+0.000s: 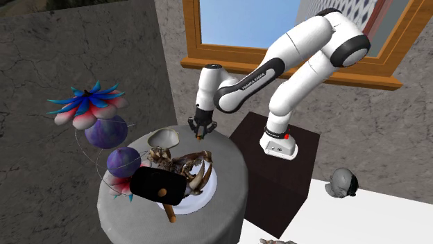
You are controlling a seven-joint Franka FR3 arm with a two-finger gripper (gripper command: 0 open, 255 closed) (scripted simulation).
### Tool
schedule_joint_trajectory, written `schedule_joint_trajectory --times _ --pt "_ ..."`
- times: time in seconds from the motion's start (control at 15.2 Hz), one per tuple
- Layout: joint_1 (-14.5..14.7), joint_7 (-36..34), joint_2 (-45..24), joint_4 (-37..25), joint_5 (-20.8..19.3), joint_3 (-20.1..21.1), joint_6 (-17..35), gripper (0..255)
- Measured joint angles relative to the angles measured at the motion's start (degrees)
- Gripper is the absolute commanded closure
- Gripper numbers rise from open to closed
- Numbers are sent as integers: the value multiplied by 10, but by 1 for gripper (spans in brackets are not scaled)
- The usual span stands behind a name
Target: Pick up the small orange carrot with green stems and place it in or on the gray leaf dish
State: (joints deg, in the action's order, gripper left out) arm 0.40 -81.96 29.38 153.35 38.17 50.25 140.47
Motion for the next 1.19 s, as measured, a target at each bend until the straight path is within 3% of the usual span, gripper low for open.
schedule_joint_trajectory --times 0.2,0.46,0.66,0.79,0.92,1.19 --pt "-65 -6 -66 -51 -51 24 17 255" --pt "-160 -48 -168 -127 -156 76 36 255" --pt "-233 -134 -280 -197 -300 125 43 255" --pt "-236 -194 -350 -239 -403 121 36 255" --pt "-203 -243 -419 -296 -491 85 15 255" --pt "-153 -275 -492 -367 -564 33 -9 255"
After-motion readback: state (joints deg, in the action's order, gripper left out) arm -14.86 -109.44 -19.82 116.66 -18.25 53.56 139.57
